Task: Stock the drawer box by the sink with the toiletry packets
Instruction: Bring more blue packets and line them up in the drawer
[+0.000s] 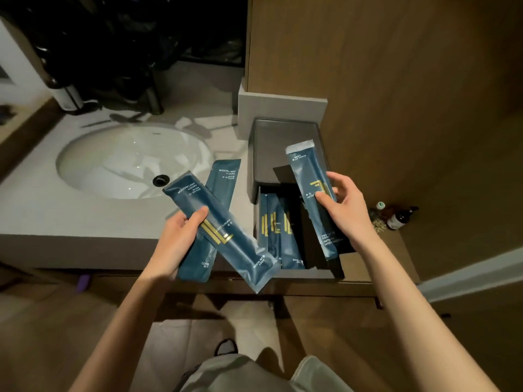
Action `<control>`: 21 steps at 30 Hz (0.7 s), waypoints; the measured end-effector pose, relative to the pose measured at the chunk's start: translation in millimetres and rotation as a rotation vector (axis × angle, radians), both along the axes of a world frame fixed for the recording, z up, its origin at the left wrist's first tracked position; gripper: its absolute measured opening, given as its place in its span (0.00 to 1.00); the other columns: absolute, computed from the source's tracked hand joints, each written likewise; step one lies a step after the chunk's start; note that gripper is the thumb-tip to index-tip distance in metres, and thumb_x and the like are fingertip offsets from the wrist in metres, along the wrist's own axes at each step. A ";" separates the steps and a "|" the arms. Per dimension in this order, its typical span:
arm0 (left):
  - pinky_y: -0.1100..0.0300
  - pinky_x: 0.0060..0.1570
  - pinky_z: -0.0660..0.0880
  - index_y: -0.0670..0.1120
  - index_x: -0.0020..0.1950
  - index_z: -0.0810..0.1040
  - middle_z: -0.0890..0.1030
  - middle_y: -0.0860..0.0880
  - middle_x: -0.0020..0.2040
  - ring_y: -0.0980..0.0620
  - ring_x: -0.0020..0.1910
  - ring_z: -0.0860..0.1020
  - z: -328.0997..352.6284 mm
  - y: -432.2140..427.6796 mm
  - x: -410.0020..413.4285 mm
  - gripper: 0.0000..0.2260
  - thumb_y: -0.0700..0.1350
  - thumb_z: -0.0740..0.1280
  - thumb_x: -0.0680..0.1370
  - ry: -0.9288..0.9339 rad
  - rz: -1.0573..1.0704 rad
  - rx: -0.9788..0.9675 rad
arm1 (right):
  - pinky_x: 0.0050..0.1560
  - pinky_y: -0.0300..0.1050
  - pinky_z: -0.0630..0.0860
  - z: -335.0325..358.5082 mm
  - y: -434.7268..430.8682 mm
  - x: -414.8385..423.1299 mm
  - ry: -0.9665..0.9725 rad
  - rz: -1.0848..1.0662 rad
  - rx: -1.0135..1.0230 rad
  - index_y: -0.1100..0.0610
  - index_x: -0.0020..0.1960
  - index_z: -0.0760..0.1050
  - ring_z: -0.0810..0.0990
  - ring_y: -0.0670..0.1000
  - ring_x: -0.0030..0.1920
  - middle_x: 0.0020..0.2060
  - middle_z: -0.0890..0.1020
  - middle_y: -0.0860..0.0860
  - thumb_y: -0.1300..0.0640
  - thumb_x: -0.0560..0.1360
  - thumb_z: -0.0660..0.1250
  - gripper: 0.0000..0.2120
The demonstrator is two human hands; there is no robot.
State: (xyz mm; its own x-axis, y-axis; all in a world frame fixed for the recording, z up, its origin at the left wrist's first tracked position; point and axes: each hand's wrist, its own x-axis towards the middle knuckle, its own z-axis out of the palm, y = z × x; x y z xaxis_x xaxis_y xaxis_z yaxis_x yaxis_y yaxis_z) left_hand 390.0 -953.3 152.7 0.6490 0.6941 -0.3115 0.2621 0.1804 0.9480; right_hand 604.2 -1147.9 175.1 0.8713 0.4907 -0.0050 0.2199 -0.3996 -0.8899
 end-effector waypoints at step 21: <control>0.65 0.42 0.74 0.50 0.46 0.79 0.82 0.55 0.42 0.57 0.41 0.80 4.0 70.4 100.2 0.07 0.50 0.63 0.80 -0.034 -0.120 0.086 | 0.65 0.55 0.69 -47.0 134.6 140.6 -0.336 0.177 -0.522 0.51 0.70 0.69 0.71 0.61 0.64 0.62 0.75 0.59 0.54 0.78 0.62 0.21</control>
